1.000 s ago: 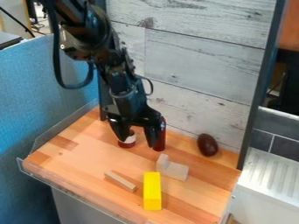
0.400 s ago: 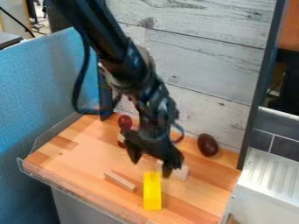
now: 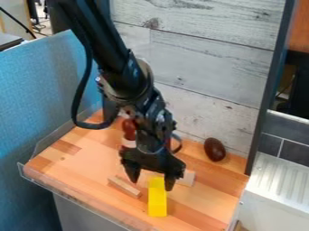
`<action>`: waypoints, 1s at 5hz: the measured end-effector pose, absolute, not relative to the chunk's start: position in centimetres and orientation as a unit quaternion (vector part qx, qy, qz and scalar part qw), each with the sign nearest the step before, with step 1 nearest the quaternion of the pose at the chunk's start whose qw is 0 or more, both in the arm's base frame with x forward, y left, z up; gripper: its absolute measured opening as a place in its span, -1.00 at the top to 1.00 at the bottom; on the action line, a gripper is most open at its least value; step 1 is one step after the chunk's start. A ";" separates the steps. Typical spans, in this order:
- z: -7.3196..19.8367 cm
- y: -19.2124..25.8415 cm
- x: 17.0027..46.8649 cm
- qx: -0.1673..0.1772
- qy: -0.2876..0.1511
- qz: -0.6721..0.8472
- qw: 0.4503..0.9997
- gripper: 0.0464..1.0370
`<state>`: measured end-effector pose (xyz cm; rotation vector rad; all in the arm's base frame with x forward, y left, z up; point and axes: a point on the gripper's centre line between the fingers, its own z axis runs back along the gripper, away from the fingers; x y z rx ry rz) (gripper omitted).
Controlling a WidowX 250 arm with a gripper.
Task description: Picking the yellow block puting it to the right
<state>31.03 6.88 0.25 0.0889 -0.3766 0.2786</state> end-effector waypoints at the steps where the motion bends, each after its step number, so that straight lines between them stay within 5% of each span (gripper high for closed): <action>1: 0.2 7.1 31.2 0.039 -0.178 0.152 0.971 -0.93; 5: -1.7 6.7 29.8 0.015 -0.143 0.205 0.968 -0.93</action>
